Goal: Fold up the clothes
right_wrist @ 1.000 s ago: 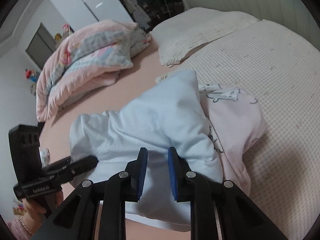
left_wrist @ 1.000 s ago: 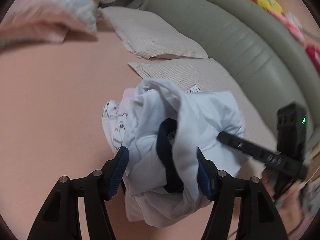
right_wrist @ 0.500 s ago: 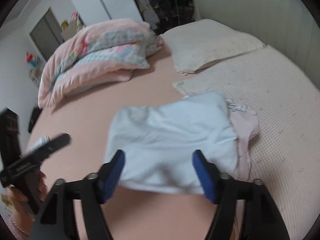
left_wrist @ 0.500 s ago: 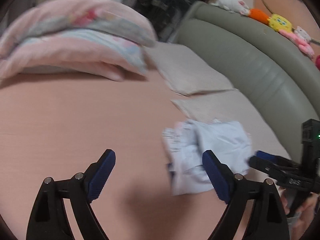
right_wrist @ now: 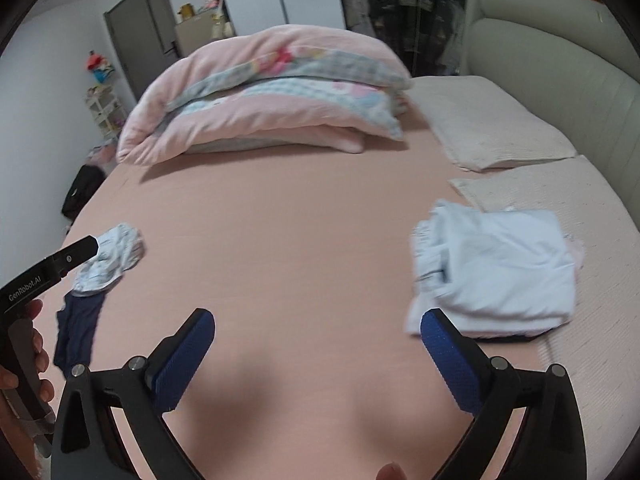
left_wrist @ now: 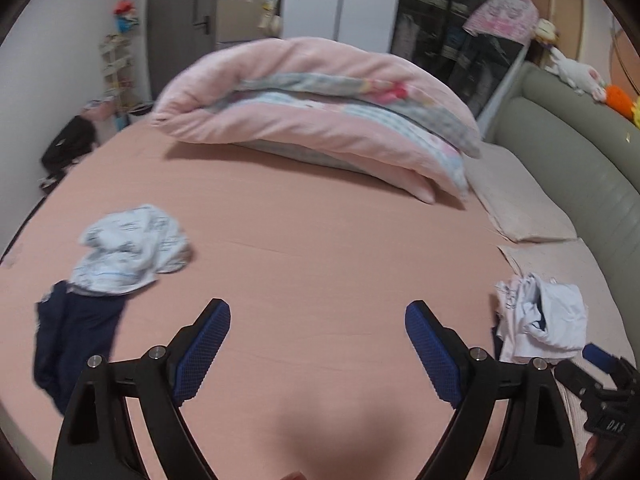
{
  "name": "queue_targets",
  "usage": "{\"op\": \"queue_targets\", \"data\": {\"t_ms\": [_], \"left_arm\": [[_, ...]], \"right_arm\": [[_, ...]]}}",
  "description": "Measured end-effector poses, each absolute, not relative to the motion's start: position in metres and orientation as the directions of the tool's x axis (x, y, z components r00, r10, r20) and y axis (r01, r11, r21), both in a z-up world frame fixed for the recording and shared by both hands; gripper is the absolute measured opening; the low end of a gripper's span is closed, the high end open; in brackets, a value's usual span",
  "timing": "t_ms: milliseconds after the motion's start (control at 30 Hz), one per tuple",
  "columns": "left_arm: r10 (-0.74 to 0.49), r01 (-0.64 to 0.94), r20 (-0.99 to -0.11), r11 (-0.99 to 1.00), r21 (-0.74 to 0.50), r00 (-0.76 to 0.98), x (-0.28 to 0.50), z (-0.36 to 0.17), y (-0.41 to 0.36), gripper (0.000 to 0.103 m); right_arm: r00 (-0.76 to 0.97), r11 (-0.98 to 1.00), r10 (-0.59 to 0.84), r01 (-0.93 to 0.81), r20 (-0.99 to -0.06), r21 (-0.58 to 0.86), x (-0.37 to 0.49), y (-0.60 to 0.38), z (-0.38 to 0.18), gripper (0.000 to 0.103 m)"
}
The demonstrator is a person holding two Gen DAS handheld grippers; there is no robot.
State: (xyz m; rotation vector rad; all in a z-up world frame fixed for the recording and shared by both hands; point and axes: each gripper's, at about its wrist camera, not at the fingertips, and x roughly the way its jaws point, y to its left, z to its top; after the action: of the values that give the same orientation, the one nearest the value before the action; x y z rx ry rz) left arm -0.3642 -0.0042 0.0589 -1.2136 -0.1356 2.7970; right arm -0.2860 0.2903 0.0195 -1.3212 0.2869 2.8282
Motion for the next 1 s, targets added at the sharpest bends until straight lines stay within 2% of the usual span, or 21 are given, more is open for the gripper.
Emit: {"op": "queue_targets", "data": {"t_ms": [200, 467, 767, 1000], "left_arm": [[0.081, 0.004, -0.714, -0.993, -0.117, -0.696, -0.335, 0.071, -0.043, 0.089], [0.088, -0.014, -0.693, -0.994, -0.112, -0.716, -0.263, 0.082, -0.044, 0.090], [0.093, -0.033, -0.668, -0.994, -0.103, -0.739, -0.175, 0.094, -0.044, 0.090], [0.041, 0.004, -0.689, -0.998, -0.063, -0.723, -0.094, 0.077, -0.043, 0.090]], "right_arm": [[-0.646, -0.991, -0.060, -0.053, -0.761, 0.123, -0.271, 0.245, 0.035, 0.103], [-0.670, -0.993, -0.021, -0.075, -0.742, 0.095, -0.234, 0.226, 0.062, 0.103], [-0.689, -0.995, 0.009, -0.078, -0.724, 0.062, -0.136, 0.205, 0.071, 0.103], [-0.693, -0.991, 0.031, -0.113, -0.720, 0.065, -0.051, 0.193, 0.060, 0.103]]}}
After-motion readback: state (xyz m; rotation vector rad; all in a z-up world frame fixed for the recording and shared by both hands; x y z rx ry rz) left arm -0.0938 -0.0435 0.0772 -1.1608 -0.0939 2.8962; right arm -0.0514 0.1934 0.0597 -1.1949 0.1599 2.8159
